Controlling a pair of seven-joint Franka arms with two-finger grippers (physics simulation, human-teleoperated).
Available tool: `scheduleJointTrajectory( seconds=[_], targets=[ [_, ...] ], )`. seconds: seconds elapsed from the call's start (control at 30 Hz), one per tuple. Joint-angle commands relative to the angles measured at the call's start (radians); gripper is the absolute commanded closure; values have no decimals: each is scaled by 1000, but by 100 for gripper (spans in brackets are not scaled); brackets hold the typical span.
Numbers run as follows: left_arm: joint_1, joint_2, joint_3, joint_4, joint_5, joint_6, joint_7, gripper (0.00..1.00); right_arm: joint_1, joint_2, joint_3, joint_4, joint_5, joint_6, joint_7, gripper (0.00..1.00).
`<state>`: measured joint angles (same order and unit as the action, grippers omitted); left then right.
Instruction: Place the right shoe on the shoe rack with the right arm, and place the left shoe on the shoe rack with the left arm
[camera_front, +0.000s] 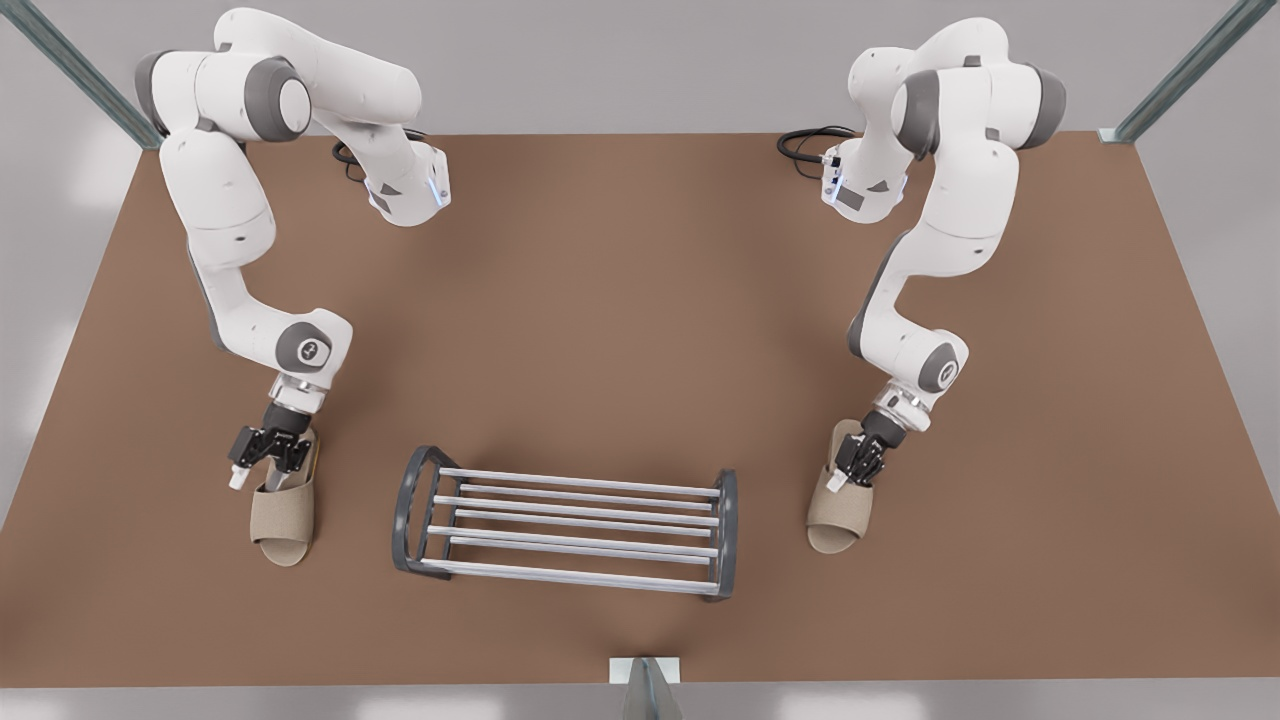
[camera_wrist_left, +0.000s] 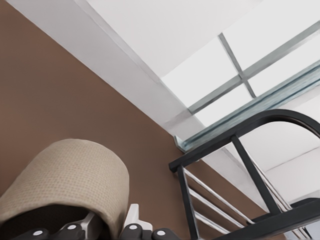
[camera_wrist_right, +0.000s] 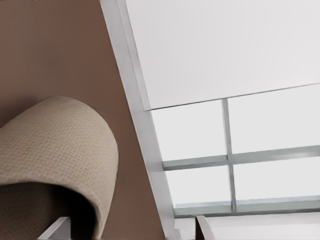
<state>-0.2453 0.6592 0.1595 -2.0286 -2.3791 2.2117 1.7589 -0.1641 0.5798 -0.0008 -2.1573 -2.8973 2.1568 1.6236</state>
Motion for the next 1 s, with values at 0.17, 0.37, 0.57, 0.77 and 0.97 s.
scheduleJointTrajectory(
  seconds=[0.17,0.37,0.57,0.77,0.97],
  targets=[
    [0,-13,0,1,0,0,17,68,52,-67,-41,1,-689,95,214,0],
    [-3,-78,2,-2,1,8,16,73,51,-25,-41,8,-698,92,285,0],
    [-37,-246,0,-10,5,177,-65,74,49,2,-53,66,-744,95,289,0],
    [-204,-378,-57,96,3,557,-344,75,51,34,-59,88,-744,89,292,0],
    [-201,-388,-296,332,-3,1002,-515,75,52,46,-64,97,-746,84,292,11]
  ],
)
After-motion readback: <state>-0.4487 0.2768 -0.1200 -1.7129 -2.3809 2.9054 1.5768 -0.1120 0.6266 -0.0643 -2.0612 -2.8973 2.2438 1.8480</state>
